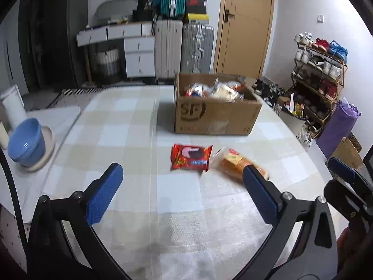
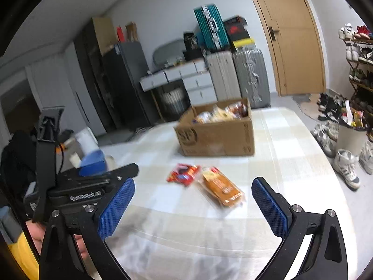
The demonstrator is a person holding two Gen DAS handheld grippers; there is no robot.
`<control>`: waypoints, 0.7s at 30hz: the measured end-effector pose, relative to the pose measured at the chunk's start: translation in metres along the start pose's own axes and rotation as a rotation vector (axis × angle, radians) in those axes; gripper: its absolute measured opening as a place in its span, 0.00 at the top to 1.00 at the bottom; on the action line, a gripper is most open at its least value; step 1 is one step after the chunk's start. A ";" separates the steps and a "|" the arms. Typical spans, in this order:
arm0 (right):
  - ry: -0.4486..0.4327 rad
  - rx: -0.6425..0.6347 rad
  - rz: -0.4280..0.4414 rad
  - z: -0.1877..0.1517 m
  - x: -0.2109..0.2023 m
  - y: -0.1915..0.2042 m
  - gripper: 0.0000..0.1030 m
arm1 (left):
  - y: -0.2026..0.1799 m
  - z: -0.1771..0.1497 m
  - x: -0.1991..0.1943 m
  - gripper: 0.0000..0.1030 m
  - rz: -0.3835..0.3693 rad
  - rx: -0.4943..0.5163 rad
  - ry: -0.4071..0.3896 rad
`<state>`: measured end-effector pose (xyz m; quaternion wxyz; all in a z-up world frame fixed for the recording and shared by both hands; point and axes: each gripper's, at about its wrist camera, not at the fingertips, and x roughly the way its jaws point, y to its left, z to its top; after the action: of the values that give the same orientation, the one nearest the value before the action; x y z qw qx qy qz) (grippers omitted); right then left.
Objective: Organize snacks
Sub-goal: 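Withdraw both tools from the box back over the remaining snacks, then grasp the red cookie pack with the left tool while the right tool grasps the bread roll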
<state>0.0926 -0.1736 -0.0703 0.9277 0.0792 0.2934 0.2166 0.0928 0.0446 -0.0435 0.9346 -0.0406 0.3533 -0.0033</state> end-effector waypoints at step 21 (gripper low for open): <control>0.344 -0.025 -0.065 -0.008 0.154 -0.054 0.01 | 0.012 0.010 0.220 0.01 -0.056 -0.040 0.298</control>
<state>0.2204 -0.1530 -0.1698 0.8712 0.0200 0.4476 0.2005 0.2641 0.0495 -0.1822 0.8703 -0.0684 0.4869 -0.0284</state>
